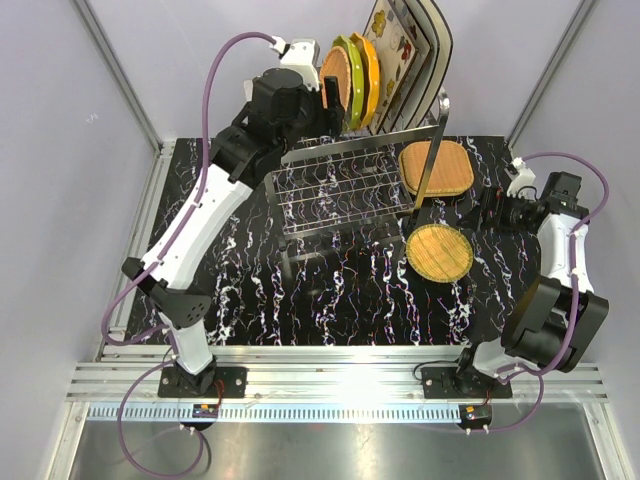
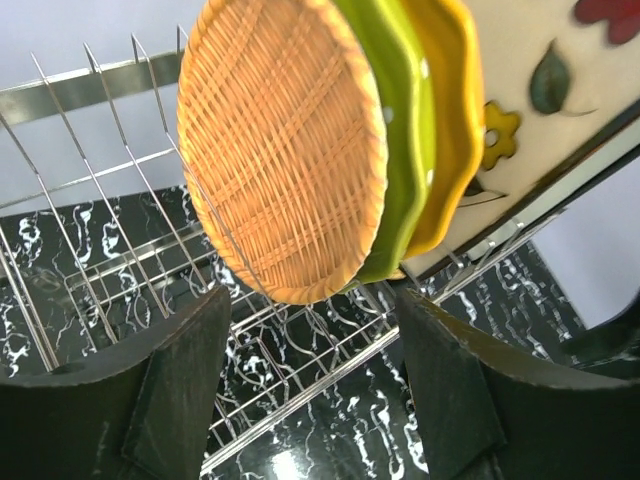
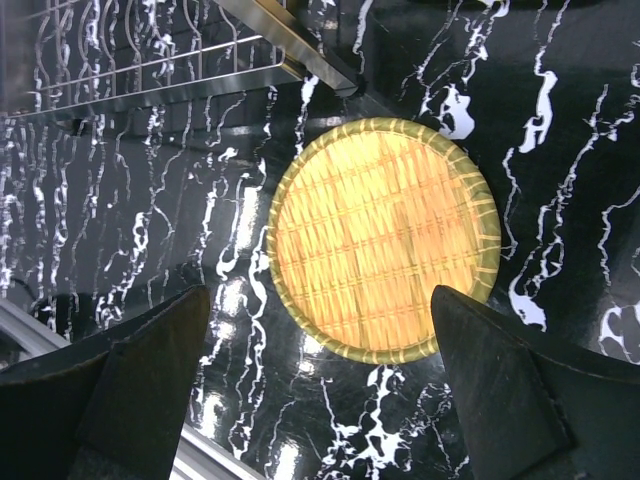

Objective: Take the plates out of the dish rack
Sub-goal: Grab a plate with the left arm

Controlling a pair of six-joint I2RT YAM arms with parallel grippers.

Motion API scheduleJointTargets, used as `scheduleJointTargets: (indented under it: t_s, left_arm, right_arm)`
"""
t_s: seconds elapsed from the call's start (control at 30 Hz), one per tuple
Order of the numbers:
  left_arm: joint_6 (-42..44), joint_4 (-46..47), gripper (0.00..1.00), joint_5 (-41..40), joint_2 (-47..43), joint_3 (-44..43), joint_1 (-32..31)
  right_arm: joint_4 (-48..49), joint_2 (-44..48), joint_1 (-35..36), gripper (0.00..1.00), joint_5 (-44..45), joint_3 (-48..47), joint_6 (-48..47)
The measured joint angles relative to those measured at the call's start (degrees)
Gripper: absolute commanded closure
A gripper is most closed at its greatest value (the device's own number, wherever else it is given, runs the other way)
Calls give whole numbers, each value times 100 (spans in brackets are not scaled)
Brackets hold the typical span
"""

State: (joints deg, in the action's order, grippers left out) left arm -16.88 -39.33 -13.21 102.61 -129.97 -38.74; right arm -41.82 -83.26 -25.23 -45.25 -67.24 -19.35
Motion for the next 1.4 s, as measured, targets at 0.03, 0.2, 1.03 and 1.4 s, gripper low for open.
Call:
scheduleJointTargets:
  t_s: [0.03,0.2,1.03,1.4]
  left_arm:
    - [20,-15,32,7,44,-9,2]
    - [63,-31,34,94,155,-20,7]
    - [664,343,43,-245,640,-92,-26]
    - [1593,1091,47,-962,767,-50,-289]
  right_arm:
    - [0,2,0,1,-26,0,20]
    - [0,2,0,1,-96,0,107]
    - [9,2,0,1,-129,2,254]
    - [9,2,0,1,-155,2,284]
